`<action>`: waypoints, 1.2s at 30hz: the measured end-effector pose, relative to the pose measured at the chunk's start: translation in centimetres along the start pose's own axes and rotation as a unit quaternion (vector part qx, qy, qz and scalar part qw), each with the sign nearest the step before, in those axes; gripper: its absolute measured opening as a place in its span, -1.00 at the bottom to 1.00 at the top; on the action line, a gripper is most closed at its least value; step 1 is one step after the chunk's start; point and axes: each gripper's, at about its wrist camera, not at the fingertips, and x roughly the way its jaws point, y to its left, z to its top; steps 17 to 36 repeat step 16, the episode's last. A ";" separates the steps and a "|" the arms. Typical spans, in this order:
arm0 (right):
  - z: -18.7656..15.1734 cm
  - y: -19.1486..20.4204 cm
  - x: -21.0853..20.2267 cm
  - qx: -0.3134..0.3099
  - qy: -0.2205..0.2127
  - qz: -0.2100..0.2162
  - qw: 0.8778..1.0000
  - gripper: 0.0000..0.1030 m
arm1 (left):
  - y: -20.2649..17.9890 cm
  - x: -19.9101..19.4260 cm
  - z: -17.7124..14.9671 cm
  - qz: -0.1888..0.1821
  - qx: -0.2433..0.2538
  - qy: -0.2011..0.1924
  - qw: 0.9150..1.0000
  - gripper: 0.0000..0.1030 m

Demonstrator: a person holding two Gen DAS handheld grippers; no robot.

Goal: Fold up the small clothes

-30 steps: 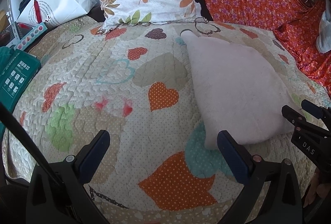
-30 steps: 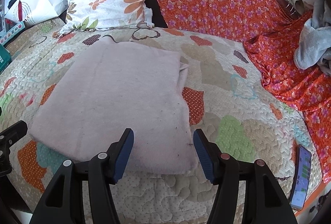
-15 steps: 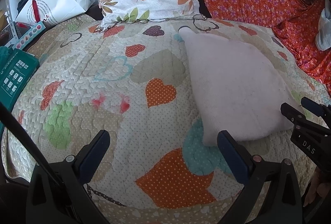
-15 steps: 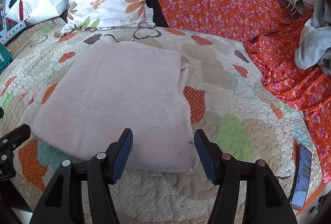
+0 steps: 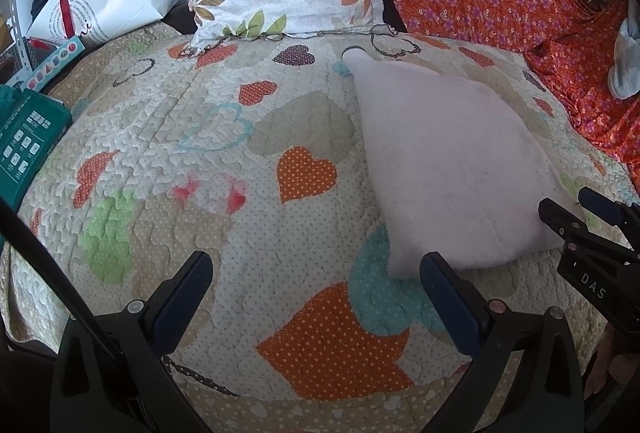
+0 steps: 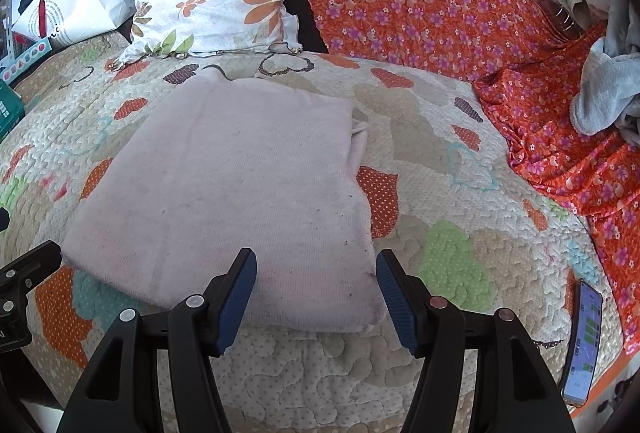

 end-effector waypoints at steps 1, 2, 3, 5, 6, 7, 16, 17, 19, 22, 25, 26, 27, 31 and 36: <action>0.0 0.0 0.0 0.000 0.000 0.000 1.000 0.29 | -0.1 0.1 -0.1 -0.003 -0.001 0.002 1.000 0.99; 0.0 0.0 0.0 0.000 0.000 0.000 1.000 0.29 | -0.1 0.1 -0.2 -0.005 -0.002 0.003 1.000 0.99; 0.0 0.1 0.0 -0.001 0.000 0.000 1.000 0.30 | -0.2 0.1 -0.2 -0.005 -0.003 0.004 1.000 0.99; 0.0 0.2 0.1 -0.003 0.001 0.000 1.000 0.30 | -0.1 0.1 -0.2 -0.005 -0.003 0.004 1.000 0.99; 0.0 0.3 0.1 -0.004 0.002 0.001 1.000 0.30 | -0.2 0.1 -0.2 -0.005 -0.003 0.003 1.000 0.99; 0.0 0.4 0.1 -0.005 0.002 0.002 1.000 0.30 | -0.1 0.1 -0.2 -0.006 -0.003 0.002 1.000 0.99; -0.1 0.4 0.0 -0.007 0.002 0.007 1.000 0.30 | -0.3 -0.3 0.0 -0.009 0.004 -0.009 1.000 0.99; -0.1 0.4 0.0 -0.007 0.002 0.007 1.000 0.30 | -0.3 -0.3 0.0 -0.009 0.004 -0.009 1.000 0.99; -0.1 0.4 0.0 -0.007 0.002 0.007 1.000 0.30 | -0.3 -0.3 0.0 -0.009 0.004 -0.009 1.000 0.99; -0.1 0.4 0.0 -0.007 0.002 0.007 1.000 0.30 | -0.3 -0.3 0.0 -0.009 0.004 -0.009 1.000 0.99; -0.1 0.4 0.0 -0.007 0.002 0.007 1.000 0.30 | -0.3 -0.3 0.0 -0.009 0.004 -0.009 1.000 0.99; -0.1 0.4 0.0 -0.007 0.002 0.007 1.000 0.30 | -0.3 -0.3 0.0 -0.009 0.004 -0.009 1.000 0.99; -0.1 0.4 0.0 -0.007 0.002 0.007 1.000 0.30 | -0.3 -0.3 0.0 -0.009 0.004 -0.009 1.000 0.99; -0.1 0.4 0.0 -0.007 0.002 0.007 1.000 0.30 | -0.3 -0.3 0.0 -0.009 0.004 -0.009 1.000 0.99; -0.1 0.4 0.0 -0.007 0.002 0.007 1.000 0.30 | -0.3 -0.3 0.0 -0.009 0.004 -0.009 1.000 0.99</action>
